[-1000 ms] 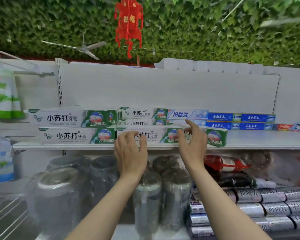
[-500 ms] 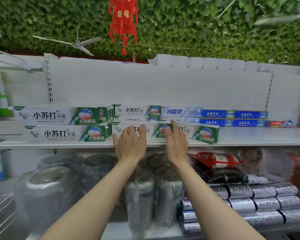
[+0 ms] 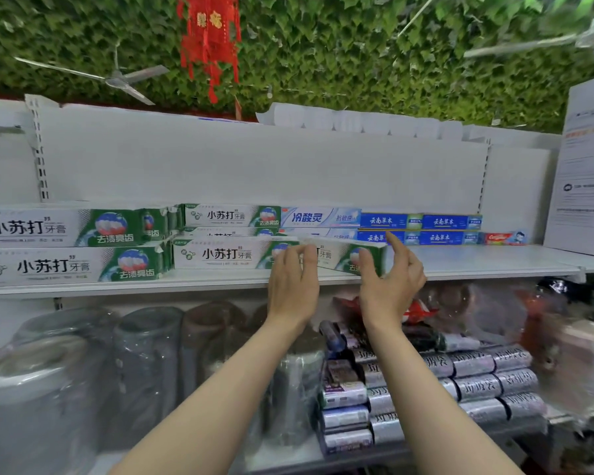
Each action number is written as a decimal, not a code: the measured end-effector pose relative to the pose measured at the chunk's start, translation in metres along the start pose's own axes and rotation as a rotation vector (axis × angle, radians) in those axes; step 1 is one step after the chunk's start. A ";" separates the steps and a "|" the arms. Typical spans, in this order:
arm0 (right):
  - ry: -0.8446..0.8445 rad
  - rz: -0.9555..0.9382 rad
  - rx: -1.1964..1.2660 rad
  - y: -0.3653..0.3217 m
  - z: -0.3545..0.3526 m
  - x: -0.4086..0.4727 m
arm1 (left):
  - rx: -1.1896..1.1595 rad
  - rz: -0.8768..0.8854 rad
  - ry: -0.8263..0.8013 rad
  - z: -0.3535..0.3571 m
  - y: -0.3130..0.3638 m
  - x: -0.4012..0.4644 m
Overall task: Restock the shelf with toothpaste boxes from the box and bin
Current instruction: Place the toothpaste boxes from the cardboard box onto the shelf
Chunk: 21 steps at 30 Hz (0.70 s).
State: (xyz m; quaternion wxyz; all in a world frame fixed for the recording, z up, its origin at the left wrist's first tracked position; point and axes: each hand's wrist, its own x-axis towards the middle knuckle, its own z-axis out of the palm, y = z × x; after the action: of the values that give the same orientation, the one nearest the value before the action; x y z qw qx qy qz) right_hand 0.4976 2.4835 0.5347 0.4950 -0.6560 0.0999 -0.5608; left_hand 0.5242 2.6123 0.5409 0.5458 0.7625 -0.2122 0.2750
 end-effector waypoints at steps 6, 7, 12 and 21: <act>-0.155 0.079 -0.100 0.016 -0.009 0.024 | 0.069 0.014 0.018 0.012 -0.006 -0.007; -0.166 0.093 -0.091 0.016 -0.009 0.025 | 0.073 0.013 0.021 0.012 -0.007 -0.007; -0.218 0.127 -0.113 0.013 -0.014 0.032 | 0.069 0.008 0.022 0.014 -0.006 -0.008; -0.042 0.305 0.044 0.004 -0.029 0.033 | 0.062 0.018 -0.004 -0.001 -0.004 -0.017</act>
State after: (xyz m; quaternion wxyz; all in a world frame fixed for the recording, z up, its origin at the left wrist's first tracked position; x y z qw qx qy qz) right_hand 0.4866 2.4440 0.5492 0.5907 -0.6339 0.1755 -0.4673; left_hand 0.5132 2.6151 0.5275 0.5188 0.7777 -0.2114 0.2850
